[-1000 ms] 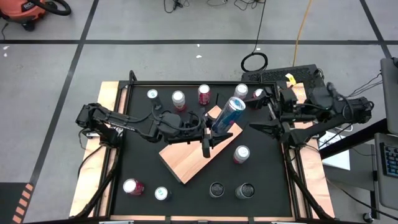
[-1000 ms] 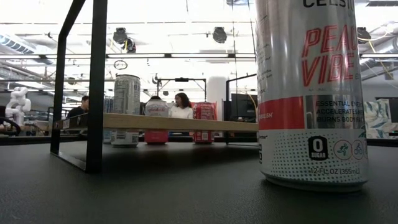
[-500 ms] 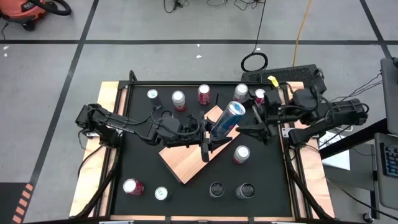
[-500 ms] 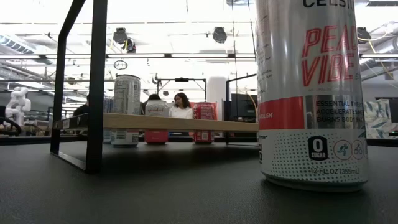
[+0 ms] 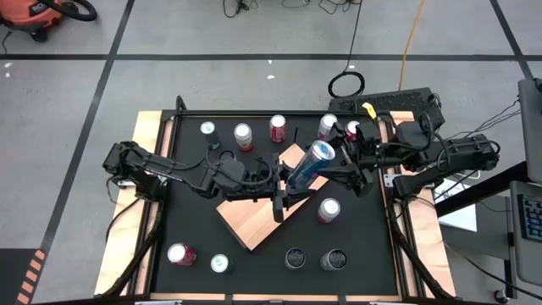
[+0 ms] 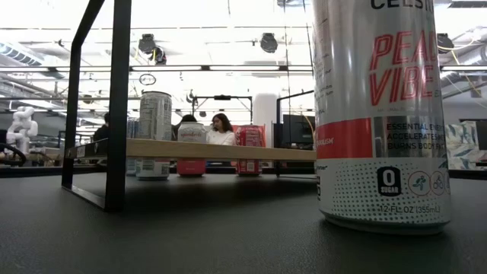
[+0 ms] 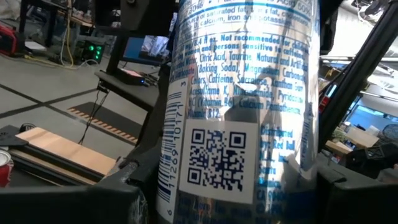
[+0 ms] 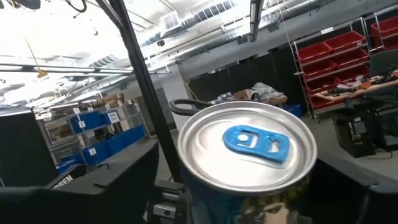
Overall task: Place canned beverage on shelf
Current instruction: Put the bottom right blue soda can on the shelf
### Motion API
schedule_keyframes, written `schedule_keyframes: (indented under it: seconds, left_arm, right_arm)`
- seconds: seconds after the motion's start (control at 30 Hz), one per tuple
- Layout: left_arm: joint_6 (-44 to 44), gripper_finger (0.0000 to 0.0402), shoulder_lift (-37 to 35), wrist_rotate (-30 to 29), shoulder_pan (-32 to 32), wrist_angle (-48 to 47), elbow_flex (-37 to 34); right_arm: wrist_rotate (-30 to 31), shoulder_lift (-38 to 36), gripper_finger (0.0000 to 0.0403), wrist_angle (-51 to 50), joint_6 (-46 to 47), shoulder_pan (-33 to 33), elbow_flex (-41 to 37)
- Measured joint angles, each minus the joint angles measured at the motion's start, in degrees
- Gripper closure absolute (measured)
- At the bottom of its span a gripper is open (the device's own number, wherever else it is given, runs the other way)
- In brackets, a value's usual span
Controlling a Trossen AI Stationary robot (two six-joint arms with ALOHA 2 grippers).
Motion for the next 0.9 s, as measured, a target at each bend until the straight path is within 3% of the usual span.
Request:
schedule_keyframes:
  seconds: [0.47,0.9]
  left_arm:
    - [0.0,0.0166,0.0,-1.9,0.0,-0.3,0.0]
    - [-0.1,0.0119,0.0,-11.4,-1.8,-0.3,0.0]
  right_arm:
    - [0.5,0.2,0.0201,-0.3,-0.8,0.0,0.0]
    - [3.7,-1.7,0.0199,-2.5,-1.6,0.0,0.0]
